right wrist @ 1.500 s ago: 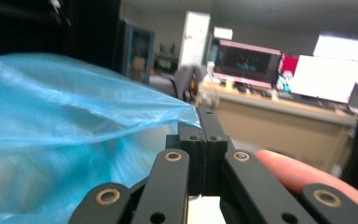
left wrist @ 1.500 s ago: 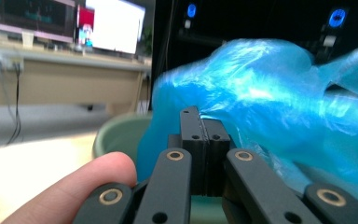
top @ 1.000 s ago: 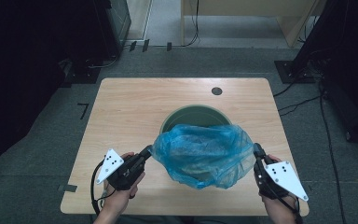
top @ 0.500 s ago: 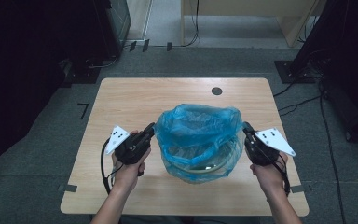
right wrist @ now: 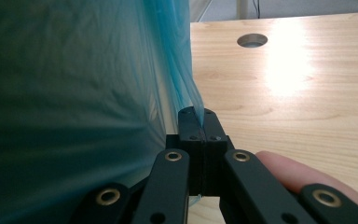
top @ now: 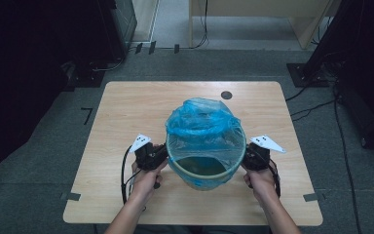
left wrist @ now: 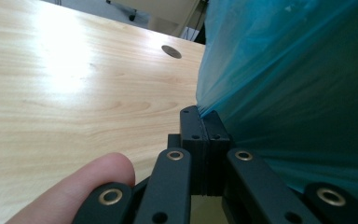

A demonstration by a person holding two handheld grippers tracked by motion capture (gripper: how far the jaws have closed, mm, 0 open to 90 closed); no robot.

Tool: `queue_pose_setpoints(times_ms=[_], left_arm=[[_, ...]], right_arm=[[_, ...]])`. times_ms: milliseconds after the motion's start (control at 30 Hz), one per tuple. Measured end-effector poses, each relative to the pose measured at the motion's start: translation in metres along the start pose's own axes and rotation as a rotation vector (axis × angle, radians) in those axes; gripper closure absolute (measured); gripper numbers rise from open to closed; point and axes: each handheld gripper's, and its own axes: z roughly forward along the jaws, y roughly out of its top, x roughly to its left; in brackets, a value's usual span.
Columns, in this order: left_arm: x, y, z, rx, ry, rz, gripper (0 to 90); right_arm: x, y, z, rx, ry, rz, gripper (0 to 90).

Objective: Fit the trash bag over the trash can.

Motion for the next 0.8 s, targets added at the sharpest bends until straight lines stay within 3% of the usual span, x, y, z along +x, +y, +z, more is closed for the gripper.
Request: queue_pose_setpoints(times_ms=[133,200,300,500,700,800], left_arm=[[0.004,-0.001,-0.005,0.010,0.013,0.007,89.9],[0.007,-0.001,-0.007,0.018,-0.005,-0.011,89.9],[0.008,-0.003,-0.010,0.027,-0.032,-0.002,89.9],[0.006,-0.008,-0.013,-0.011,0.002,0.043,89.8],[-0.003,-0.009,-0.015,0.016,0.015,0.093,89.7],[-0.005,-0.007,-0.018,0.068,-0.040,0.109,89.3]], right_arm=[[-0.004,-0.001,-0.002,0.004,0.000,0.024,90.0],[-0.002,-0.003,-0.002,0.009,0.005,0.026,90.0],[0.000,-0.003,-0.004,0.018,0.004,0.010,90.0],[0.002,-0.007,-0.005,-0.005,-0.023,-0.017,90.0],[0.005,-0.008,-0.005,0.002,-0.025,-0.021,90.0],[0.004,-0.005,-0.007,0.032,-0.008,-0.020,90.0]])
